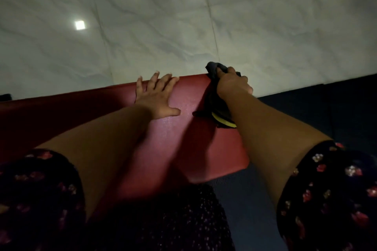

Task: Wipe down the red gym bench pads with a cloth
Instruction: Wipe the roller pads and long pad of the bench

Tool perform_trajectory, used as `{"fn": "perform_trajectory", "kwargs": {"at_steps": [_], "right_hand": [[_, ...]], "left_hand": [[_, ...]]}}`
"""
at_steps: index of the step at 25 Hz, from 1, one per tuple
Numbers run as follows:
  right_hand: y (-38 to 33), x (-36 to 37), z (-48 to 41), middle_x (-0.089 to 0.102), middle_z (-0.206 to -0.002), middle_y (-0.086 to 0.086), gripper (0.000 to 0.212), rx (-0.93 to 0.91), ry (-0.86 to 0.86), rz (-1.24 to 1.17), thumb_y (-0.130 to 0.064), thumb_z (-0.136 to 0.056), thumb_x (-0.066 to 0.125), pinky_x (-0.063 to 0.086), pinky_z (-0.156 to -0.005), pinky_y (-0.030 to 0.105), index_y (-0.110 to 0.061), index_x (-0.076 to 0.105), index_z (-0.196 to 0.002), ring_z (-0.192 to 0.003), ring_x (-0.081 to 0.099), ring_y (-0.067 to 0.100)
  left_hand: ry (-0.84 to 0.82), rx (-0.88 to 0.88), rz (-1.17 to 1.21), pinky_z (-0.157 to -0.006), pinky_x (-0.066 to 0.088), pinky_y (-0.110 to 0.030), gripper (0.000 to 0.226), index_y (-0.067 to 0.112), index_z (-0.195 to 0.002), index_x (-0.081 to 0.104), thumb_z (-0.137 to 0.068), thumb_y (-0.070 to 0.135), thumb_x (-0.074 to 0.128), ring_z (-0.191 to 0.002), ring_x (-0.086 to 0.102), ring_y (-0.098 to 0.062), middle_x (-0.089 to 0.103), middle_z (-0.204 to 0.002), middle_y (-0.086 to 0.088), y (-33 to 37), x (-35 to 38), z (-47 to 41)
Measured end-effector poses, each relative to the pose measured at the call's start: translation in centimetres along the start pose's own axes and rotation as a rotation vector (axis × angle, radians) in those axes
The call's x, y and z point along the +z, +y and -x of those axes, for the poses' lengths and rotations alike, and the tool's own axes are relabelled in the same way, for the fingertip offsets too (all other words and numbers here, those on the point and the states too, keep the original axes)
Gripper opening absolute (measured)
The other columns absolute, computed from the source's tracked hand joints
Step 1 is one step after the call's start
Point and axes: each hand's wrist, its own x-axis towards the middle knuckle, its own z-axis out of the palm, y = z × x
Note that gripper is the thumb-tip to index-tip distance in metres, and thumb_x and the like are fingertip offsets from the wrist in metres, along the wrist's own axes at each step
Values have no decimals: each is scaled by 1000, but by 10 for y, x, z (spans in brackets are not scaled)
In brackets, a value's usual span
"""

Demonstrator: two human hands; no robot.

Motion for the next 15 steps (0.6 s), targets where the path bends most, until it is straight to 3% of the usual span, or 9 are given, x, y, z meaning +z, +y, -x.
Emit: {"fn": "perform_trajectory", "kwargs": {"at_steps": [3, 7, 11, 15], "right_hand": [[35, 11, -6, 26, -152, 6, 76, -2, -30, -238, -13, -92, 53, 39, -106, 49, -37, 15, -153, -131, 35, 38], [90, 50, 16, 45, -144, 16, 59, 52, -180, -301, -16, -97, 53, 38, -105, 34, -19, 31, -151, -127, 47, 33], [114, 101, 52, 44, -141, 11, 61, 138, -65, -353, -14, -92, 51, 45, -100, 48, -33, 35, -147, -122, 47, 37], [96, 108, 93, 26, -149, 0, 64, 195, 157, -155, -17, -96, 46, 40, -96, 55, -44, 22, -149, -128, 31, 34]], "left_hand": [[-106, -9, 23, -110, -18, -60, 118, 42, -150, -17, -69, 73, 65, -145, -27, -20, -19, -160, 14, -3, -4, -4], [-27, 7, 27, -113, -8, -58, 118, 43, -151, -10, -66, 76, 66, -149, -6, -21, -6, -161, 12, -1, 0, -1], [143, 69, -30, -116, -3, -53, 110, 39, -154, -1, -71, 76, 61, -148, 4, -21, 3, -162, 8, -3, 9, 6], [235, 244, -120, -119, 6, -46, 90, 30, -155, 8, -85, 68, 51, -148, 11, -24, 12, -162, 1, -3, 9, 23]]}}
